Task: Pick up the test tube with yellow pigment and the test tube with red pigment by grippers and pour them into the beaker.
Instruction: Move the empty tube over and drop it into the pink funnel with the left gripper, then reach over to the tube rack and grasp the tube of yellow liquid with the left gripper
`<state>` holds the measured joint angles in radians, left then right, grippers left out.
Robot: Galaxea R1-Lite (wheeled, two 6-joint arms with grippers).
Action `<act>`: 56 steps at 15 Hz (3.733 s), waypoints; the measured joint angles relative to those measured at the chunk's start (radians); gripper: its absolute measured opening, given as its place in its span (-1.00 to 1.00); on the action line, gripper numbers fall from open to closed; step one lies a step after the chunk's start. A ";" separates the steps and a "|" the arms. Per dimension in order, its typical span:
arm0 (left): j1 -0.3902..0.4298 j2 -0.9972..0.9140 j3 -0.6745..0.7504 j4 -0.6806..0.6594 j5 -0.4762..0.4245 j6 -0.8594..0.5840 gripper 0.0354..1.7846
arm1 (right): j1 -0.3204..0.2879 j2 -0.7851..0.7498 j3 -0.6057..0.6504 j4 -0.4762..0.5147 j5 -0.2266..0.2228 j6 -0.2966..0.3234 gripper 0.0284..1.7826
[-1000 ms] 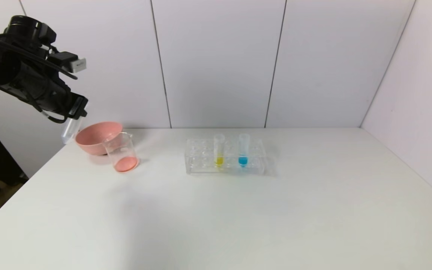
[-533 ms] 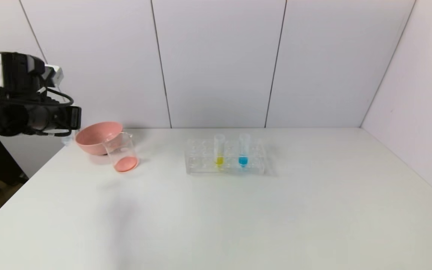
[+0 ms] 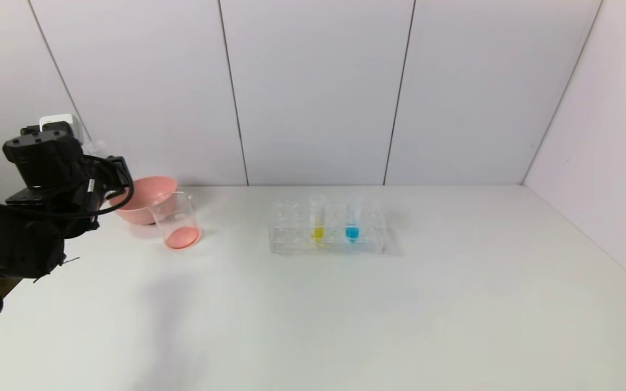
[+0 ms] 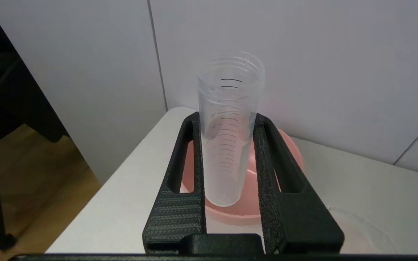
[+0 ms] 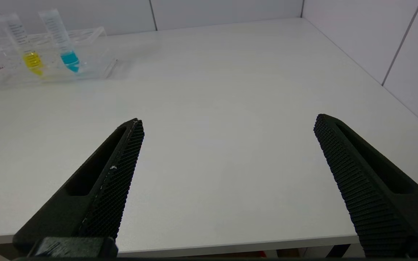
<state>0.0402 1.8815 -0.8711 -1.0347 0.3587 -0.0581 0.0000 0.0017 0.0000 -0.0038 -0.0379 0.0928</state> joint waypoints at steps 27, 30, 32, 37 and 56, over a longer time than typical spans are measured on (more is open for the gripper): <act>0.003 -0.051 -0.069 0.042 -0.343 -0.001 0.98 | 0.000 0.000 0.000 0.000 0.000 0.000 0.92; 0.003 -0.225 0.059 0.093 -0.486 0.082 0.98 | 0.000 0.000 0.000 0.000 0.000 0.000 0.92; 0.003 -0.353 0.147 0.147 -0.512 0.170 0.98 | 0.000 0.000 0.000 0.000 0.000 0.000 0.92; 0.004 -0.662 0.255 0.344 -0.522 0.244 0.98 | 0.000 0.000 0.000 0.000 0.000 0.000 0.92; -0.471 -0.587 0.208 0.651 -0.766 0.118 0.98 | 0.000 0.000 0.000 0.000 0.000 0.000 0.92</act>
<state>-0.4309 1.2945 -0.6628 -0.3838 -0.4068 0.0596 0.0000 0.0017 0.0000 -0.0043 -0.0379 0.0928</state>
